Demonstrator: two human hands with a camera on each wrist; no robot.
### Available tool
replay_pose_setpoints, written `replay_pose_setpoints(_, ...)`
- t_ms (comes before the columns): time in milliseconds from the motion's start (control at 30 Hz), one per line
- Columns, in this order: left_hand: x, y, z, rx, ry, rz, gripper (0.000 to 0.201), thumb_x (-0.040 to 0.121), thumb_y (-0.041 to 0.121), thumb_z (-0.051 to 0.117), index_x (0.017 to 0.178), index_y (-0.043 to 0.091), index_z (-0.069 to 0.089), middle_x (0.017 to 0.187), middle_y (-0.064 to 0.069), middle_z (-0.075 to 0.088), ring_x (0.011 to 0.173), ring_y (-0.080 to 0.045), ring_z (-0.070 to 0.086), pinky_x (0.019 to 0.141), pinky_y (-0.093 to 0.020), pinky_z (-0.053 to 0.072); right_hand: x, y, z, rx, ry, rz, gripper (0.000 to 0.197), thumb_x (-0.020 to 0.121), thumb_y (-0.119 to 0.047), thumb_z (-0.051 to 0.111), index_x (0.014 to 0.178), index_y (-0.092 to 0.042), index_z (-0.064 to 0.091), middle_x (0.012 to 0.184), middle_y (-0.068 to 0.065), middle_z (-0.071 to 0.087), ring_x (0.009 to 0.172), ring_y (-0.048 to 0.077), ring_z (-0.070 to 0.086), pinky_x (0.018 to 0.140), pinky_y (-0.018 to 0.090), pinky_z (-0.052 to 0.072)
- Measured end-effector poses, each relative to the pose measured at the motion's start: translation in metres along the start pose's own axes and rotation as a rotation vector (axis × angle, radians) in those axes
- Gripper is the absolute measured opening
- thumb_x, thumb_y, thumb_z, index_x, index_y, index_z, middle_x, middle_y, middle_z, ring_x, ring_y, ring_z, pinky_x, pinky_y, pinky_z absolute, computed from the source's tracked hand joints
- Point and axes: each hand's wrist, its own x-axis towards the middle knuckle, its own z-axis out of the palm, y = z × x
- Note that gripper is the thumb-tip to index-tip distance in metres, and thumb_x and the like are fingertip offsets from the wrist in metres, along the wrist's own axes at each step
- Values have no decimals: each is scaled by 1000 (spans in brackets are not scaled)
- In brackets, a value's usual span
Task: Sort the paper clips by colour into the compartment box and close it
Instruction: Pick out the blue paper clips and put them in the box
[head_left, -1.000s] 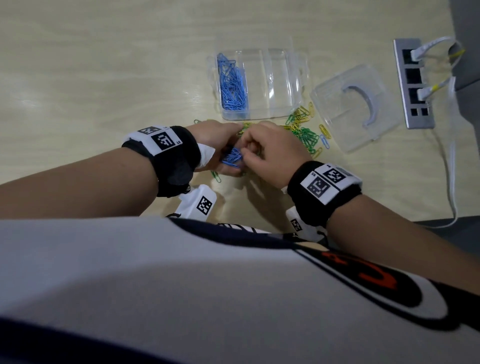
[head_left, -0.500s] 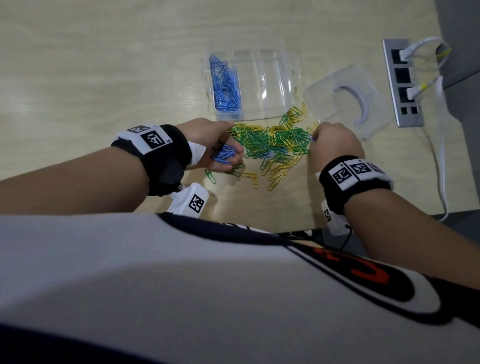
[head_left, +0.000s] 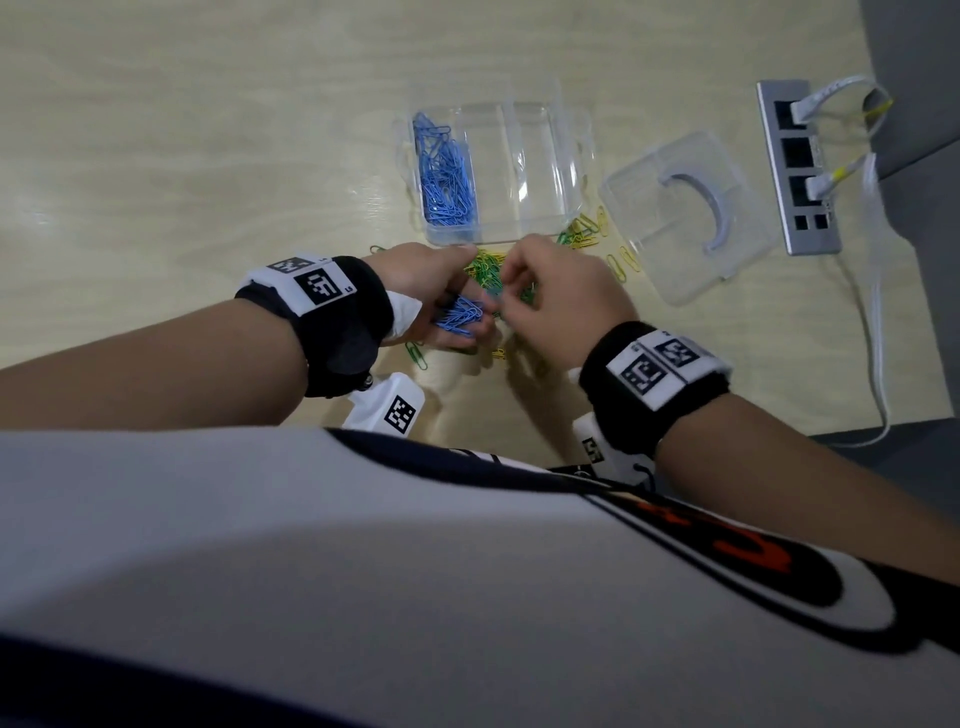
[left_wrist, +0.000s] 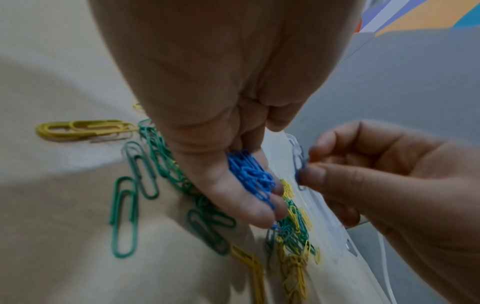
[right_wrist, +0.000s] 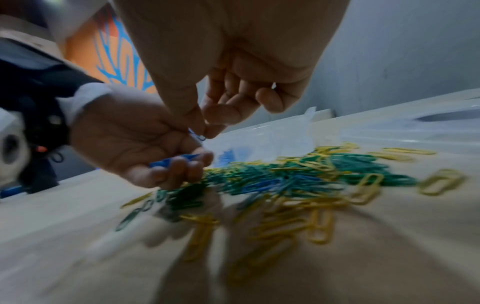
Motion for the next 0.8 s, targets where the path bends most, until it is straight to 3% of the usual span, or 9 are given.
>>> replay_pose_setpoints(100,1,0,2,-25,6,24,46,101,40,35,100,0,59,83,-14,62,68,-23,60,81,-38,55,1,-7,7,65,-11,-11,10,85,-24,63,94,-25,59,85,-13,62,68,6,52,68,26,46)
replay_pose_setpoints(200,0,0,-1,12,-15,-9,54,101,44,29,87,3,61,69,-11,59,63,-18,58,68,-29,56,7,9,4,1,86,34,15,89,-23,59,104,-19,59,101,-4,59,85,12,55,79,33,50)
replay_pose_setpoints(300,-1,-1,-6,9,-16,-32,56,101,46,28,84,5,62,70,-11,58,60,-16,58,56,-22,55,12,32,4,-233,-44,152,51,82,-37,69,126,-21,48,124,4,44,100,20,53,87,37,50)
replay_pose_setpoints(367,-1,-2,-7,4,-9,-28,55,101,45,28,83,5,62,71,-11,57,60,-16,58,56,-21,55,13,39,8,-273,-104,161,60,79,-38,73,130,-23,46,125,7,39,106,25,52,90,41,50)
replay_pose_setpoints(500,-2,-2,-8,6,0,-18,55,101,45,29,85,4,62,69,-11,58,58,-16,57,58,-23,55,15,37,17,-211,-49,79,33,87,-21,65,119,-18,57,119,8,45,97,26,55,84,33,48)
replay_pose_setpoints(600,-2,-3,-9,1,10,-13,54,101,45,30,85,4,62,68,-12,59,57,-17,58,59,-24,56,20,31,15,-162,-13,33,20,90,-17,60,109,-14,63,112,8,55,98,25,55,81,28,41)
replay_pose_setpoints(700,-2,-5,-11,0,13,-9,54,101,44,30,83,4,62,68,-11,59,58,-17,58,58,-24,56,26,33,7,-126,74,69,18,91,-18,58,108,-16,64,111,8,58,98,24,56,82,30,43)
replay_pose_setpoints(800,-2,-6,-11,7,11,-11,55,101,45,29,84,5,63,68,-10,60,60,-17,57,60,-23,55,26,42,0,-230,88,125,29,90,-15,57,119,-19,58,121,8,51,103,26,55,85,37,49)
